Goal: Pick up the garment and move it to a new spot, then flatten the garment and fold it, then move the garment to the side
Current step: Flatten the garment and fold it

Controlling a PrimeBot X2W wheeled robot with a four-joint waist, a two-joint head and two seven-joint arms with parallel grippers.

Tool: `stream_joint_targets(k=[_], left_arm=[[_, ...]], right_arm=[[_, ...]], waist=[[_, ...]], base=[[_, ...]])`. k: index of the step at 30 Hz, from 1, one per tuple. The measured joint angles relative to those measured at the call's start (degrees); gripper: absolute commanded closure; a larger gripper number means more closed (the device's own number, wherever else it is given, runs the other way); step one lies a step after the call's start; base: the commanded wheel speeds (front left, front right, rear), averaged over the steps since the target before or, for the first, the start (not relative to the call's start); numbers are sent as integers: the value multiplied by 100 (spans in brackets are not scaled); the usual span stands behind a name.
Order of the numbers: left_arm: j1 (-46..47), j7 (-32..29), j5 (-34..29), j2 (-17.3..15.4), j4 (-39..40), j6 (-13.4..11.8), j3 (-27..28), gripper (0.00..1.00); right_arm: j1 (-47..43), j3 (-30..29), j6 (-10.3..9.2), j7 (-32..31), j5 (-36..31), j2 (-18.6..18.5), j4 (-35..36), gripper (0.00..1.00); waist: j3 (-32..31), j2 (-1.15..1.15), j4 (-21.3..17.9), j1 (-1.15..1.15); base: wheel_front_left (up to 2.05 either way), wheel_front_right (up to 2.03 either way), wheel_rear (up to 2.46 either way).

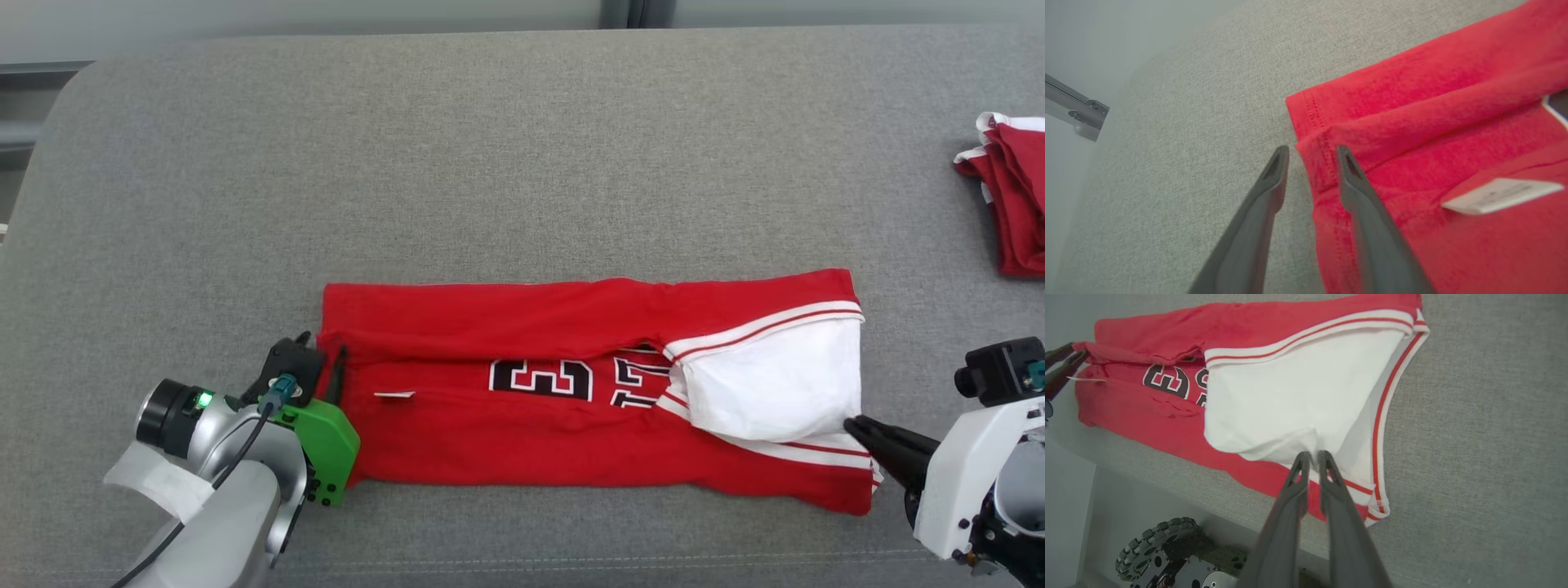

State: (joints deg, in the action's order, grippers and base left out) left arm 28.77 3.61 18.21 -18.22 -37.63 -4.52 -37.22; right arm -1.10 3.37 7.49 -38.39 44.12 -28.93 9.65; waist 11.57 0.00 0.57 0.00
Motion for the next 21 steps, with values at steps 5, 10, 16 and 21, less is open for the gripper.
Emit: stream_joint_targets(k=[5, 10, 16, 21], left_arm=[[-131, 121, 121, 49, -52, -68, 58, 0], [-319, 336, 296, 62, 14, -212, 209, 0], [-623, 776, 556, 60, 361, -439, 522, 0], [-932, 1034, 767, 99, 815, -590, 826, 0]], right_arm=[[-113, 101, 0, 85, -108, 124, -133, 0], [-237, 136, 0, 255, -152, 244, -209, 0], [-250, 127, 0, 840, -304, 483, -276, 0], [-249, 74, 0, 1513, -602, 810, -438, 0]], waist=[[-81, 0, 25, 0], [-222, 0, 58, 0], [-440, 0, 111, 0], [-635, 0, 163, 0]], base=[[0, 0, 0], [0, 0, 0], [0, 0, 0], [0, 0, 0]])
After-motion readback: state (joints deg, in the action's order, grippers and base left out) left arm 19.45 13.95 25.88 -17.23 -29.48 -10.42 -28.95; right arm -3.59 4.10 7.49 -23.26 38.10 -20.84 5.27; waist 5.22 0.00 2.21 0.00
